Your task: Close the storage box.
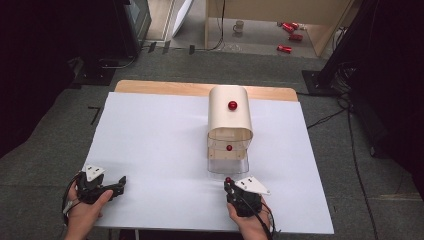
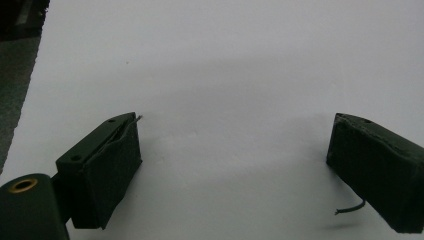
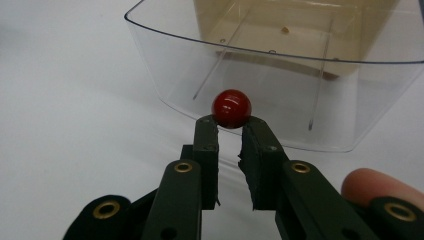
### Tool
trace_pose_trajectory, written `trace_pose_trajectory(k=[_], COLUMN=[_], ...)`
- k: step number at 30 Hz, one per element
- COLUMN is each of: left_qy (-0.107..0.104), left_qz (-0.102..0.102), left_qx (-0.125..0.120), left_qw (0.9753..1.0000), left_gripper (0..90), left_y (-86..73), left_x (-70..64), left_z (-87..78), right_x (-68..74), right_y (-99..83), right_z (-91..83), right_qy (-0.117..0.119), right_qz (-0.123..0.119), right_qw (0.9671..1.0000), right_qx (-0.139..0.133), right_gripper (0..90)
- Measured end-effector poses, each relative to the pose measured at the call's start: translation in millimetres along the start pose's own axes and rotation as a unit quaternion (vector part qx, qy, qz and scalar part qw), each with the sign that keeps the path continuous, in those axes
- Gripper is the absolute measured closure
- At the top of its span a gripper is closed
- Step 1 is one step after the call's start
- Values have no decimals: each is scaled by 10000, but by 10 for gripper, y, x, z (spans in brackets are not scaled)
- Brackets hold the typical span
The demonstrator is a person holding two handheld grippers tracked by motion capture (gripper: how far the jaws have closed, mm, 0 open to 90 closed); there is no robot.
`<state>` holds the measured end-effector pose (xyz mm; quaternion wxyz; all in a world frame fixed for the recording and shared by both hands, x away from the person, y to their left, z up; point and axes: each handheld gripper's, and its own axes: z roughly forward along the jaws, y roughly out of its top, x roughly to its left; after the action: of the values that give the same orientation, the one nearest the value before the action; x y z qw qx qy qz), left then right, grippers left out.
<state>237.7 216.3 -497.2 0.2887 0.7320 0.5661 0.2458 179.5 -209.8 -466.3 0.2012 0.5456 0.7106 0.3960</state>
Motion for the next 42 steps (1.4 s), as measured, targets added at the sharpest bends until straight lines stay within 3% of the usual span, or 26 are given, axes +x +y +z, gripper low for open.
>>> trace_pose_trajectory(k=[16, 29, 42], left_qy=[-6, -5, -5], left_qz=[-3, -3, -1], left_qx=[-4, -6, -3], left_qw=[10000, 10000, 10000], left_gripper=[71, 71, 71], left_y=[-1, -1, -1], left_x=[1, 1, 1], left_z=[0, 0, 0], right_x=[-93, -153, -131], right_y=[333, 419, 463], right_z=[230, 337, 404], right_qy=[-95, -102, -76], right_qz=[0, 112, 57], right_qw=[9998, 9997, 9997], right_qx=[-161, -181, -209], right_gripper=[790, 789, 777])
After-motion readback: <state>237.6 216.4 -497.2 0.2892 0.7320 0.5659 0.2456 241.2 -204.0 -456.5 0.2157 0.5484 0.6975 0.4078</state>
